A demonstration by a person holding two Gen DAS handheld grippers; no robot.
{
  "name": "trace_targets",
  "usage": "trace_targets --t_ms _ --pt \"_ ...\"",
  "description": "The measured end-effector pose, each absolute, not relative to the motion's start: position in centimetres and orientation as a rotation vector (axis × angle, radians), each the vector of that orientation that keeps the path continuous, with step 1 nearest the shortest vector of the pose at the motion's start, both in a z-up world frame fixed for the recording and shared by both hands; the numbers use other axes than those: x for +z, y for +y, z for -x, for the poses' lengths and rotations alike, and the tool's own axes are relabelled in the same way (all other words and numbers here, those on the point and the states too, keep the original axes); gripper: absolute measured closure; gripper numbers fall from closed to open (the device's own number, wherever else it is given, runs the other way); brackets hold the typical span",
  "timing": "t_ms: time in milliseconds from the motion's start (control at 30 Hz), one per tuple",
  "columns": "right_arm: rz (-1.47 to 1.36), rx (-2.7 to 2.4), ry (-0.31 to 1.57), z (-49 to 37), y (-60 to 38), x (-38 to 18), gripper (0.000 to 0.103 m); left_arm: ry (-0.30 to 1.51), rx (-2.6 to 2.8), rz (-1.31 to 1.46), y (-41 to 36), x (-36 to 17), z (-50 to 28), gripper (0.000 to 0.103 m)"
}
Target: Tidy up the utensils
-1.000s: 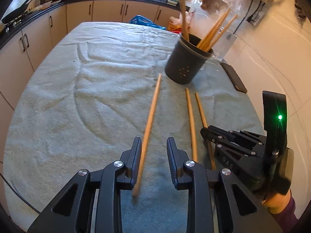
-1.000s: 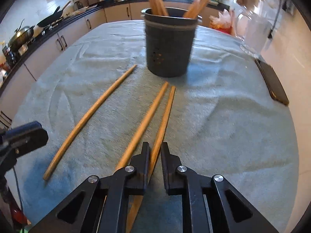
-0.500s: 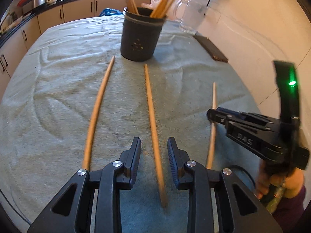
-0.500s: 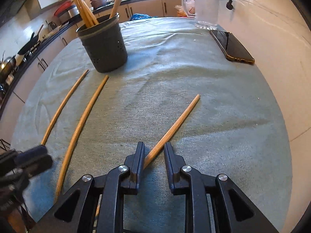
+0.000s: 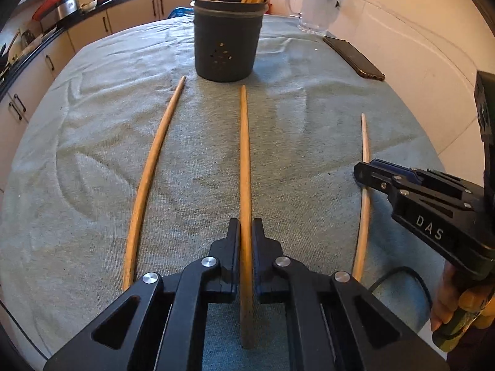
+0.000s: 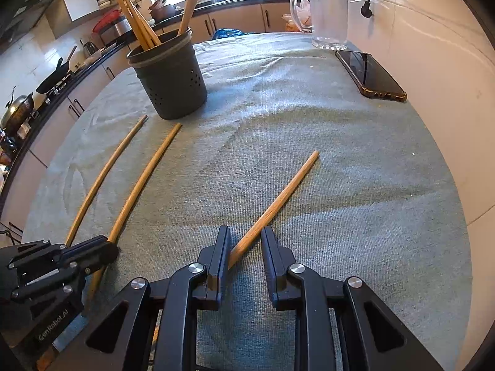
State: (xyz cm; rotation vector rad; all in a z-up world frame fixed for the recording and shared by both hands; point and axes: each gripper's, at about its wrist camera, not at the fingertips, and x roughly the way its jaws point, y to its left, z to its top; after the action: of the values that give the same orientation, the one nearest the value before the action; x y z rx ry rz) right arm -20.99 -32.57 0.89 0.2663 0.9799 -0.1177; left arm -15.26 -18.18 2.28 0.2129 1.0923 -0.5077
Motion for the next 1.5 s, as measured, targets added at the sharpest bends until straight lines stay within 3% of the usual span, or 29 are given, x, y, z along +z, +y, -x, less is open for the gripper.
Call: trace_targets --t_ms 700,767,833,900,1500 --pt "-0.292 -0.094 0.974 21.0 -32.7 0.8 0.079 1.117 -0.526 -0.168 -17.8 3.1 15.4 0.096" --pt "-0.307 -0.084 0.976 20.9 -32.9 0.8 0.076 1.103 -0.536 -0.165 -17.6 3.8 15.3 0.094" --pt "-0.321 -0.076 0.981 20.8 -33.1 0.8 0.075 1.090 -0.543 -0.168 -17.6 4.4 15.0 0.080" --pt "-0.337 -0.071 0.984 20.8 -33.2 0.8 0.075 1.088 -0.540 -0.181 -17.8 4.8 14.1 0.075" --pt "-0.349 -0.145 1.088 15.3 -37.2 0.7 0.075 1.183 -0.542 -0.276 -23.5 2.9 5.8 0.075"
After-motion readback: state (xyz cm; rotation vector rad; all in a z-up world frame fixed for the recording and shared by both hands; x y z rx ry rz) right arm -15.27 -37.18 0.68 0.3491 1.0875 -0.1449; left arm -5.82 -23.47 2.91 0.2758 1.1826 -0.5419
